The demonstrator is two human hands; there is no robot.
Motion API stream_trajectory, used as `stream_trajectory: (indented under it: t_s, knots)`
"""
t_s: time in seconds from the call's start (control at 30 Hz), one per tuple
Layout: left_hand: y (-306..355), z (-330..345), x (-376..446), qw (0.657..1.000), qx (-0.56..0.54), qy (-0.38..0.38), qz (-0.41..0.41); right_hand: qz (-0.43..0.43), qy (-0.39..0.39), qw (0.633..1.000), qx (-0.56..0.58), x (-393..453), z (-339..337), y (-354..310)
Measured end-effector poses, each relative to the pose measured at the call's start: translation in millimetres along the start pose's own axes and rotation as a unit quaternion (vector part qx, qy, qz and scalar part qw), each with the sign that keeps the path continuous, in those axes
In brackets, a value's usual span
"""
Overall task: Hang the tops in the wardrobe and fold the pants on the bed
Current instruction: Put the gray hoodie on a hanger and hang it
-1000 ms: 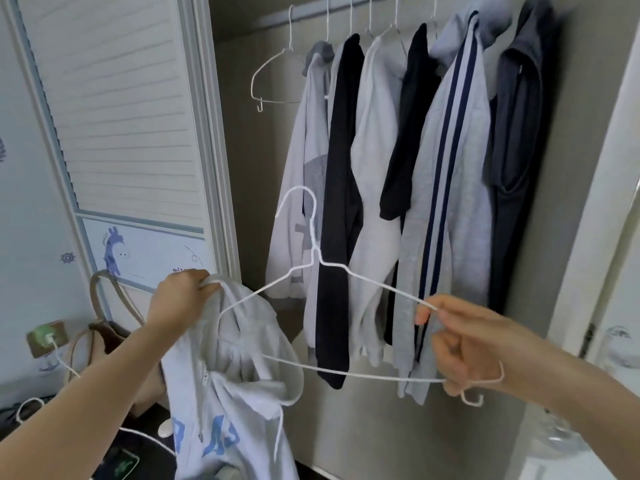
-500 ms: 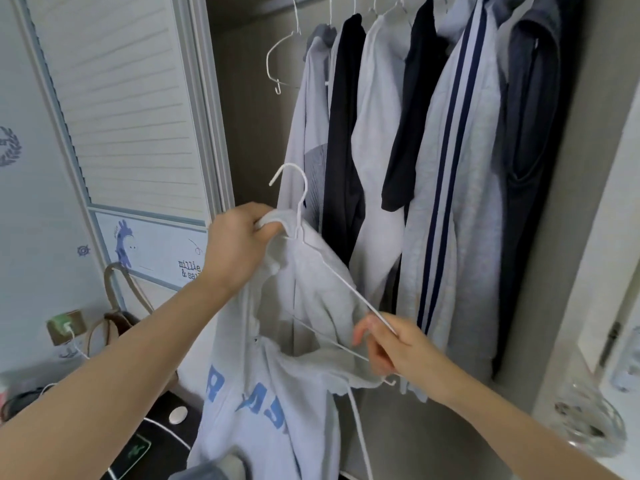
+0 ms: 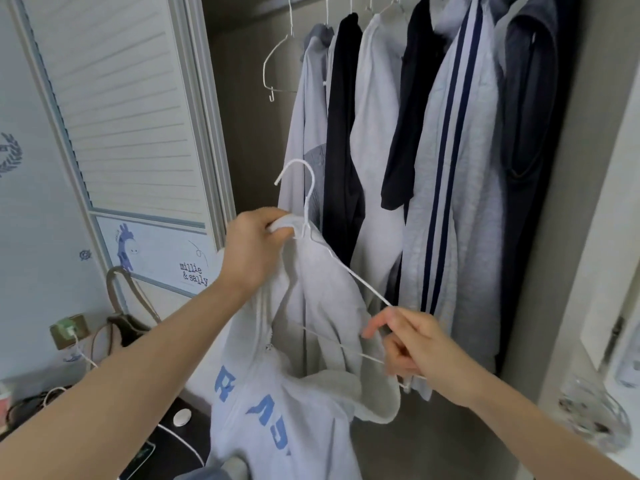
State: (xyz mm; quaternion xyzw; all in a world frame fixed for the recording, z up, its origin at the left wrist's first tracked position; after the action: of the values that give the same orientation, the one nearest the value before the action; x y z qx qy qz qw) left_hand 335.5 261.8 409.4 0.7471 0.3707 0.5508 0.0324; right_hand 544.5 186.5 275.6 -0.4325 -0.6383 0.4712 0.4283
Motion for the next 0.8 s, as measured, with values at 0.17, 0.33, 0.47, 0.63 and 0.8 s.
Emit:
stream_trajectory:
  t_s: [0.17,0.33,0.47,0.63,0.8]
  knots:
    - [24.6,4.0,-8.0,0.987,-0.11,-0.114,0.014,-0.054,0.048,0.995,0.072,-6.2,2.1,6.2]
    - [13.5,-55.0,-0.3,0.978,0.19,0.008,0.085,-0.152,0.02,0.979,0.132,-21.2,-3.1,-9.1]
    - [-6.6,-49.8,-8.4,0.982,0.181,-0.039,0.03,-0.142,-0.01,0.986,0.091,-19.8,2.3,-13.8]
    - [13.2,-43.5,-23.2,0.995,0.085,-0.029,0.05,-0.104,-0.022,0.994,0.003,-16.5,7.7,-12.6]
    - [13.4,-40.4,-31.3,0.991,0.111,-0.075,0.028,-0.033,0.189,0.971,-0.143,-7.6,-19.5,-9.7]
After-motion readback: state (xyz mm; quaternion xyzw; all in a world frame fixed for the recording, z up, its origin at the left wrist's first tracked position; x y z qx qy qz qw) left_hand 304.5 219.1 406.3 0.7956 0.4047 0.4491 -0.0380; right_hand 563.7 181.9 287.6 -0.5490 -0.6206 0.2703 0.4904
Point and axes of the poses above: each hand's wrist, its own x-axis towards the middle knuckle, its own z-axis out of the palm, y = z × x, the point moved 7 cm from there along x, towards the middle knuckle, and after that the axes turned 7 degrees about z, right-handed, at the moved point
